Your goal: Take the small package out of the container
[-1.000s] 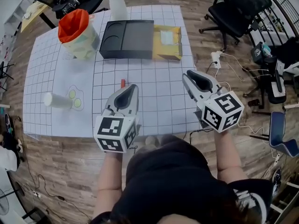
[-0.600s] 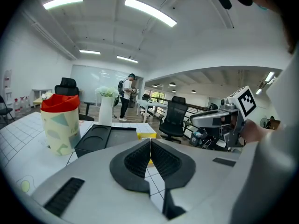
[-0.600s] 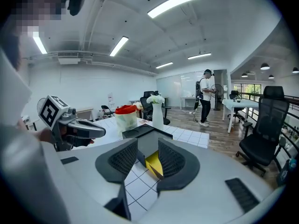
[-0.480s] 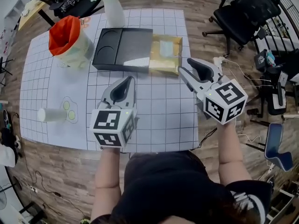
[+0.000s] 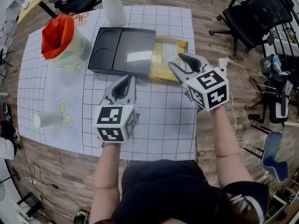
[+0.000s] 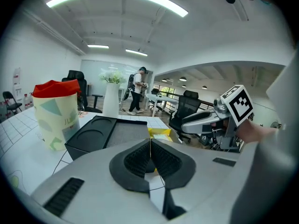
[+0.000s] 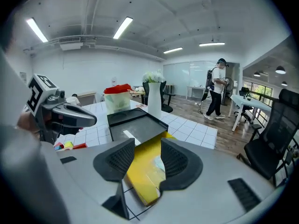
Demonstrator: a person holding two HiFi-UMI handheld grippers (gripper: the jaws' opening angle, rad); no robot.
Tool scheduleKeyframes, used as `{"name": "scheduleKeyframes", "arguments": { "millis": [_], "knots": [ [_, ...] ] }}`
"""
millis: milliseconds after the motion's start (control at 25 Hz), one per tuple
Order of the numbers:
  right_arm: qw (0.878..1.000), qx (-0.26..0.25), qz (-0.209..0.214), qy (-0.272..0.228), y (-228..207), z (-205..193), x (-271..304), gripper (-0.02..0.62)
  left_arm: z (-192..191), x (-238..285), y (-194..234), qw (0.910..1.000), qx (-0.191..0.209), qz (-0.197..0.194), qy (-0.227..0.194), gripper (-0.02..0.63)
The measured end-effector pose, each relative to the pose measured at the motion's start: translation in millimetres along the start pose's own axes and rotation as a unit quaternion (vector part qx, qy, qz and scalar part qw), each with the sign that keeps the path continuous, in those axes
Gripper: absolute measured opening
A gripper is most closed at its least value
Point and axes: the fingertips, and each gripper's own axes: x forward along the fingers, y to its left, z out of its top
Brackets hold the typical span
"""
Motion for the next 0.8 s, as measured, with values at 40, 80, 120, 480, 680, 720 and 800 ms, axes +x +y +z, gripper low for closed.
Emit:
{"name": "scheduleKeyframes", "arguments": {
  "millis": [40, 80, 120, 480, 680, 720, 800],
  "knots": [
    [1.000, -0.002, 0.002, 0.011, -2, -6, 9, 0.192, -2, 5, 2, 1.0000, -0.002, 0.003, 0.002, 0.028],
    [1.000, -0.003, 0.005, 0.021, -3, -11, 17, 0.193, -3, 9, 4, 1.0000, -0.004, 0.006, 0.005, 0.028],
    [1.000, -0.003, 0.009, 0.030, -3, -16, 25, 0.196, -5, 13, 5, 0.9999, -0.006, 0.009, 0.007, 0.028],
    [0.991, -0.046, 0.004, 0.129, -16, -57, 81, 0.216, -19, 42, 14, 0.9993, -0.004, 0.029, 0.022, 0.028],
    [0.982, -0.084, 0.007, 0.172, -18, -69, 101, 0.210, -27, 50, 21, 0.9988, -0.002, 0.036, 0.032, 0.028],
    [0.979, -0.091, 0.008, 0.180, -18, -71, 104, 0.209, -28, 51, 23, 0.9988, -0.004, 0.037, 0.033, 0.028],
    [0.974, -0.106, 0.007, 0.201, -19, -75, 107, 0.198, -31, 54, 25, 0.9985, -0.006, 0.040, 0.036, 0.028]
  ]
}}
